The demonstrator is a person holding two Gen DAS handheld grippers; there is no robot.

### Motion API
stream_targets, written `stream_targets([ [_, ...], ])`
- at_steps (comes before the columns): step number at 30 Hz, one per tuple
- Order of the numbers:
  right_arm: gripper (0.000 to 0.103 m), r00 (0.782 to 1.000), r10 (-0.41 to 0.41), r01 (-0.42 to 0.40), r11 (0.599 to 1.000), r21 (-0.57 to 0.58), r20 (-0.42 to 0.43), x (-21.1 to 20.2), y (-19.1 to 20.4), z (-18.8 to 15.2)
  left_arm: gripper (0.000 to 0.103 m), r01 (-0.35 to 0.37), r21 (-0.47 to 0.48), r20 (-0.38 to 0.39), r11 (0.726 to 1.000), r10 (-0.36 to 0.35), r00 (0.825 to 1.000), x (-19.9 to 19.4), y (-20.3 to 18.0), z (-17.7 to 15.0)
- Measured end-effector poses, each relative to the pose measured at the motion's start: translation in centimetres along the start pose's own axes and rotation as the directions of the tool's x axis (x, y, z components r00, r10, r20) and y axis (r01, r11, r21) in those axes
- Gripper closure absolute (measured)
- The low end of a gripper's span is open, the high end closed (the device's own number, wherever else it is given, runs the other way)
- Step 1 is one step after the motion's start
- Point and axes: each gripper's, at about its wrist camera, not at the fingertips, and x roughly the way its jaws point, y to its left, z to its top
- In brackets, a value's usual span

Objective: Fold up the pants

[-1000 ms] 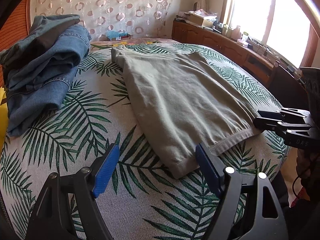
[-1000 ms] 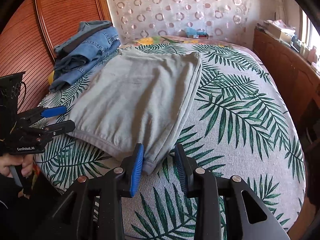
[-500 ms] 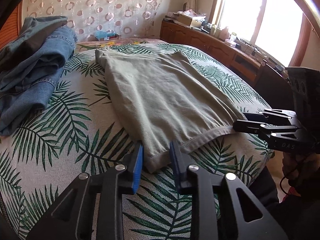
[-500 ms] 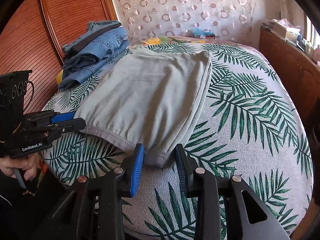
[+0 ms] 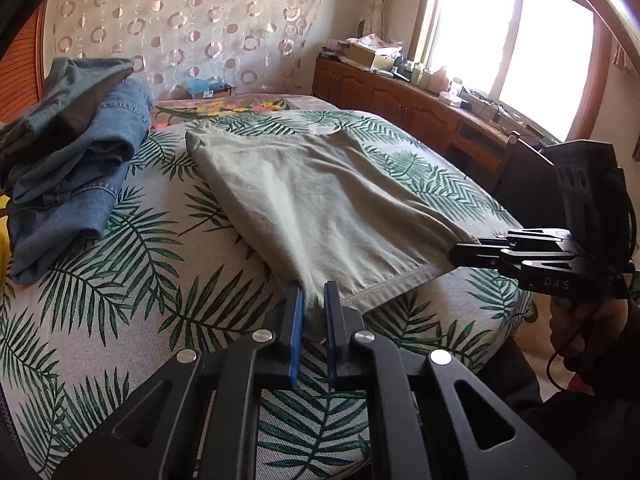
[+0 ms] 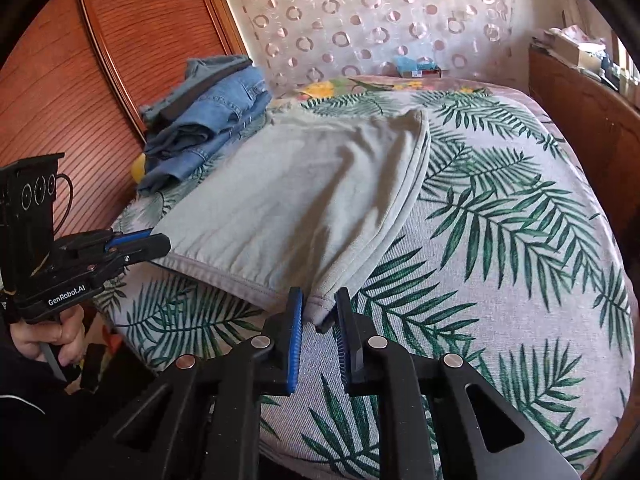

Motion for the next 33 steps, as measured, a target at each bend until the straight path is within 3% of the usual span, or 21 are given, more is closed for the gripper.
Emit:
stream_targets([
  [9, 0.088, 0.998, 0.007, -0.006, 1.000, -0.024, 0.062, -3.6, 0.4, 0.6, 0.093, -0.002, 0.031, 0.077, 1.000, 0.000, 0.997, -3.4, -1.4, 1.2],
  [24, 0.088, 0.981, 0.047, -0.028, 0.994, -0.106, 0.188, -9.8, 1.8, 1.6, 0.093, 0.018, 0.081, 0.210, 0.997, -0.035, 0.977, -8.8, -3.5, 3.7],
  [33, 0.088, 0.986, 0.029, -0.016, 0.997, -0.081, 0.163, -7.1, 0.5, 2.0, 0.093, 0.010, 0.034, 0.158, 0.999, -0.015, 0.987, -5.6, -1.7, 3.6],
])
